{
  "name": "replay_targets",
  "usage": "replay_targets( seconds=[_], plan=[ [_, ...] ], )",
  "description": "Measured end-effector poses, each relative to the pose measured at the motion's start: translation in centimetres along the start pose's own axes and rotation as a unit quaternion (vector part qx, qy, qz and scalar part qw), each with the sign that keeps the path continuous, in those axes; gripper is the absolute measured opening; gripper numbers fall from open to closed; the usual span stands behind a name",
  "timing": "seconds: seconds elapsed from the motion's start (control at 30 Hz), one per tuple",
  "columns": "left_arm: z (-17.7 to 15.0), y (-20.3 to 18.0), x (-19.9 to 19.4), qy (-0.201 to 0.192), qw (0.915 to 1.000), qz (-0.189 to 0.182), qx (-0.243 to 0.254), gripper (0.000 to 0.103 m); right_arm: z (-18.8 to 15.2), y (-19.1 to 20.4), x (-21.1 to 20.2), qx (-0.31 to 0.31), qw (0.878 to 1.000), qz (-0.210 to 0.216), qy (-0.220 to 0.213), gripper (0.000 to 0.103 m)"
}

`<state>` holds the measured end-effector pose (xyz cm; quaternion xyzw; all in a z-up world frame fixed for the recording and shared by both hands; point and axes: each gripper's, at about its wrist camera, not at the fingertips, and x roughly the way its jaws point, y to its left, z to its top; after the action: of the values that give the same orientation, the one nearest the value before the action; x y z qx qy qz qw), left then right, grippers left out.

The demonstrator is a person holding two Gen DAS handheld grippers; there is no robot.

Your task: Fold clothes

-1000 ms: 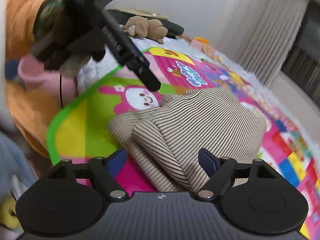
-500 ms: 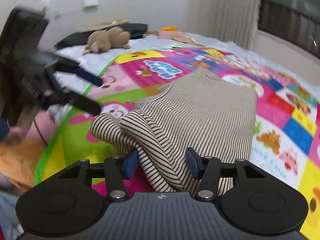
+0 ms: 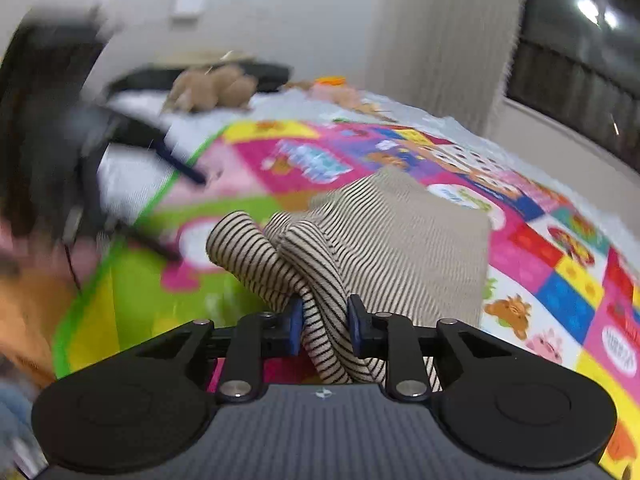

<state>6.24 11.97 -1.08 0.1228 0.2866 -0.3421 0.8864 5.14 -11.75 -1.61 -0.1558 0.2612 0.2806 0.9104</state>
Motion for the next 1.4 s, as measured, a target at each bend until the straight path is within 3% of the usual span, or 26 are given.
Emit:
replay_targets(
  seconds=[0.1, 0.17, 0.27, 0.3, 0.33, 0.4, 0.47, 0.57, 0.63, 0.67, 0.7, 0.77, 0.97, 1.0, 1.07, 1.17, 1.27, 1.4],
  plan=[
    [0.1, -2.1, 1.3, -0.008, 0.9975, 0.023, 0.067, 0.103, 0.5, -0.5, -0.4, 0.011, 1.0, 0.009, -0.003, 0.022],
    [0.2, -3.6, 2.9, -0.021, 0.9899, 0.057, 0.128, 0.103, 0.3, -0.2, -0.4, 0.007, 1.0, 0.016, 0.002, 0.022],
    [0.3, -5.5, 5.4, -0.041, 0.9661, 0.105, 0.232, 0.103, -0.9, 1.3, -0.6, -0.034, 0.999, 0.008, 0.013, 0.025],
    [0.3, -6.0, 6.2, -0.045, 0.957, 0.114, 0.263, 0.103, -1.4, 1.7, -0.9, -0.05, 0.999, 0.001, 0.009, 0.03],
    [0.5, -6.2, 6.6, -0.044, 0.9546, 0.111, 0.273, 0.103, -1.8, 2.1, -1.3, -0.067, 0.998, -0.008, 0.002, 0.037],
    [1.1, -5.8, 6.7, -0.042, 0.9615, 0.094, 0.255, 0.103, -2.6, 2.9, -1.9, -0.101, 0.994, -0.042, -0.013, 0.07],
    [1.8, -4.9, 6.5, -0.038, 0.9725, 0.078, 0.216, 0.103, -3.6, 3.6, -1.8, -0.15, 0.985, -0.083, -0.028, 0.074],
    [2.8, -3.0, 6.1, -0.03, 0.9895, 0.049, 0.133, 0.103, -4.5, 4.1, 0.0, -0.185, 0.976, -0.108, -0.033, 0.074],
    [3.1, -1.9, 5.5, -0.028, 0.9954, 0.028, 0.088, 0.103, -4.8, 4.4, 1.4, -0.206, 0.97, -0.126, -0.037, 0.074],
    [3.1, -1.4, 5.1, -0.028, 0.9967, 0.019, 0.073, 0.103, -4.8, 4.4, 2.1, -0.21, 0.968, -0.13, -0.036, 0.059],
    [3.1, -0.9, 4.6, -0.028, 0.9978, 0.01, 0.059, 0.103, -4.4, 4.1, 2.7, -0.202, 0.971, -0.126, -0.027, 0.03],
    [3.1, 0.0, 3.8, -0.029, 0.9991, -0.008, 0.03, 0.103, -3.5, 3.3, 2.5, -0.184, 0.976, -0.112, -0.02, 0.028],
    [4.6, 4.8, 1.5, -0.077, 0.9953, 0.007, -0.059, 0.101, -2.2, 2.7, 0.8, -0.176, 0.981, -0.075, 0.013, 0.023],
    [4.8, 5.6, 1.2, -0.084, 0.9938, 0.009, -0.073, 0.099, -2.2, 3.2, 0.1, -0.19, 0.979, -0.068, 0.022, 0.022],
    [5.0, 5.6, 4.0, -0.061, 0.9962, -0.003, -0.062, 0.098, -2.5, 4.4, -1.9, -0.222, 0.973, -0.059, 0.037, 0.022],
    [4.9, 5.3, 7.8, -0.023, 0.9988, -0.023, -0.038, 0.086, -1.6, 5.2, -4.5, -0.267, 0.961, -0.05, 0.052, 0.022],
    [3.8, 4.9, 9.9, 0.01, 0.9976, -0.066, -0.018, 0.087, 1.0, 4.9, -6.3, -0.318, 0.944, -0.06, 0.061, 0.022],
    [2.3, 5.3, 10.1, 0.014, 0.9936, -0.112, -0.007, 0.085, 5.1, 3.1, -5.4, -0.359, 0.929, -0.058, 0.072, 0.022]
  ],
)
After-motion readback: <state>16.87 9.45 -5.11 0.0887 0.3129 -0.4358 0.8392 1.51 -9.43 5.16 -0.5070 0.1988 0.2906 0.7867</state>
